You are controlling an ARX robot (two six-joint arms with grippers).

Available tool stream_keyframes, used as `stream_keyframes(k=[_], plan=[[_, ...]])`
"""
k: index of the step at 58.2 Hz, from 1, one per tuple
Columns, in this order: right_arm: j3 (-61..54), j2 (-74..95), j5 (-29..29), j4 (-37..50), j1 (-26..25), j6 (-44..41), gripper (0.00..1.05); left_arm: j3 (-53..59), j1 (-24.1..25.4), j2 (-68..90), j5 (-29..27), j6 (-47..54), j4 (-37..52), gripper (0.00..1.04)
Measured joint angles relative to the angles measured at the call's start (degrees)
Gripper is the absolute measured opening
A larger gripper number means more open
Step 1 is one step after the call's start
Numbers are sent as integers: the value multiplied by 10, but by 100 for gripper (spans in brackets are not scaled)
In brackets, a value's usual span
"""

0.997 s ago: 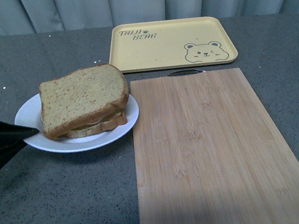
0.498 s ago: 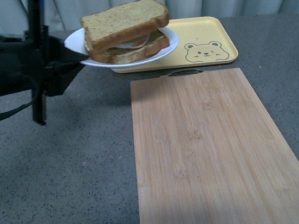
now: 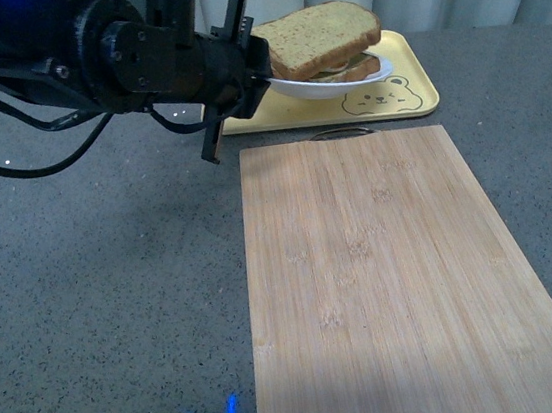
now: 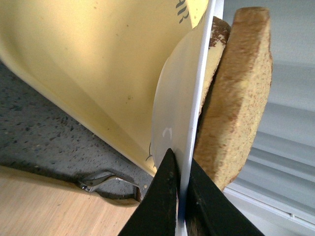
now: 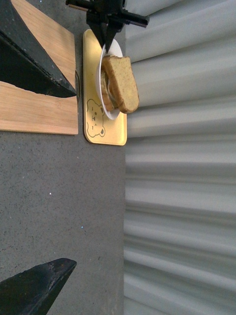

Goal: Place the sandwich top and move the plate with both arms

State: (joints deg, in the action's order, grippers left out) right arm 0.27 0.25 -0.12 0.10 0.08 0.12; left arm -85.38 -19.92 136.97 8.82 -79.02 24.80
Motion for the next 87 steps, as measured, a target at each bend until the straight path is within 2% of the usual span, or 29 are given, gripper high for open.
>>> stream_keyframes(k=[25, 41, 42, 47, 55, 62, 65, 66, 69, 73, 77, 87], plan=[[0, 0, 0, 0, 0, 0, 95, -120, -7, 63, -29, -21, -79, 4], [0, 0, 0, 0, 0, 0, 95, -81, -1, 41, -31, 10, -79, 43], [0, 0, 0, 0, 0, 0, 95, -70, 0, 32, -30, 16, -75, 48], [0, 0, 0, 0, 0, 0, 95, -42, 0, 8, -31, 42, -68, 61], [0, 0, 0, 0, 0, 0, 95, 32, -2, -62, -64, 138, -36, 82], [0, 0, 0, 0, 0, 0, 95, 118, -9, -137, -141, 266, -12, 100], [0, 0, 0, 0, 0, 0, 95, 170, -13, -153, -210, 359, 73, 94], [0, 0, 0, 0, 0, 0, 95, 193, -12, -155, -236, 413, 128, 90], [0, 0, 0, 0, 0, 0, 95, 242, -10, -161, -264, 489, 230, 83], [0, 0, 0, 0, 0, 0, 95, 334, 4, -183, -264, 627, 360, 71], [0, 0, 0, 0, 0, 0, 95, 399, 22, -217, -254, 695, 425, 60], [0, 0, 0, 0, 0, 0, 95, 522, 61, -329, -225, 761, 472, 31]])
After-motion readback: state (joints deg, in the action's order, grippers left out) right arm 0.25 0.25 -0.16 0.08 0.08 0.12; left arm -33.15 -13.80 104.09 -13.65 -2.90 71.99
